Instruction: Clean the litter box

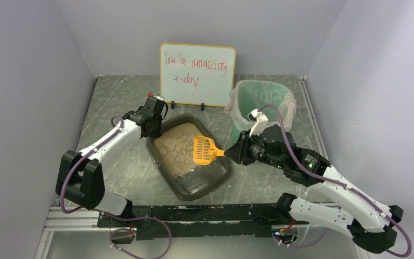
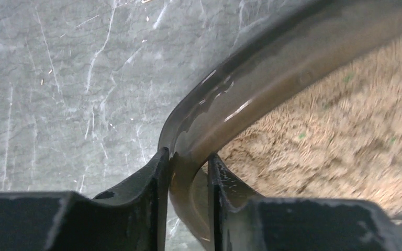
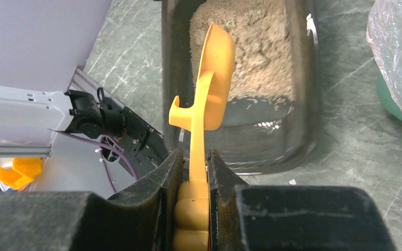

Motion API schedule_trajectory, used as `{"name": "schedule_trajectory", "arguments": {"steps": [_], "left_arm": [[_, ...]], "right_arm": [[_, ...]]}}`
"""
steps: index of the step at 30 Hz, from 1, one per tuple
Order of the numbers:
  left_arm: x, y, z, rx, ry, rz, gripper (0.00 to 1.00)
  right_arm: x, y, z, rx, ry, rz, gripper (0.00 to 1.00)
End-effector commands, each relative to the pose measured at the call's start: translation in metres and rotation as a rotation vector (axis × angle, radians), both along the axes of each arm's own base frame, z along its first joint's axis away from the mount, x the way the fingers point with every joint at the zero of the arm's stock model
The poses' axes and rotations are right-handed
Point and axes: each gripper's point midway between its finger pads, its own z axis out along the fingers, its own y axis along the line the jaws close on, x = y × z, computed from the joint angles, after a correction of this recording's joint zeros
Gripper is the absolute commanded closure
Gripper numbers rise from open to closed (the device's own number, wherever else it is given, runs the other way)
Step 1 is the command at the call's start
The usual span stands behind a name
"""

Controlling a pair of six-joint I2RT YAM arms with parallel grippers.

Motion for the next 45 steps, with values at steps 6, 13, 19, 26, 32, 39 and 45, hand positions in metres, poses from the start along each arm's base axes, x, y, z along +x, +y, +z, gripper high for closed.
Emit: {"name": "schedule_trajectory", "arguments": {"steps": [6, 13, 19, 26, 32, 39, 45], "left_arm": [[-0.008, 0.009, 0.017, 0.0, -0.04, 0.055, 0.82], [-0.028, 0.007, 0.015, -0.042, -0.02, 0.032, 0.85], [-0.044, 0.006, 0.012, -0.046, 0.014, 0.015, 0.87], [-0.057, 0.008, 0.023, -0.066, -0.001, 0.002, 0.8], [-0.059, 0.004, 0.025, -0.083, -0.011, -0.029, 0.65], [-0.055, 0.001, 0.029, -0.091, -0.028, -0.054, 0.45], [-0.045, 0.001, 0.056, -0.109, -0.134, -0.057, 0.36]], "right_arm": [[-0.003, 0.008, 0.01, 0.054, -0.002, 0.024, 1.0], [0.013, -0.004, 0.001, -0.037, -0.021, -0.062, 1.0], [0.022, -0.008, -0.014, -0.102, 0.003, -0.114, 1.0], [0.026, -0.007, -0.016, -0.127, 0.047, -0.152, 1.0], [0.032, 0.013, -0.032, -0.125, 0.152, -0.17, 1.0], [0.04, 0.02, -0.058, -0.171, 0.3, -0.283, 1.0], [0.048, 0.024, -0.075, -0.121, 0.382, -0.365, 1.0]]}}
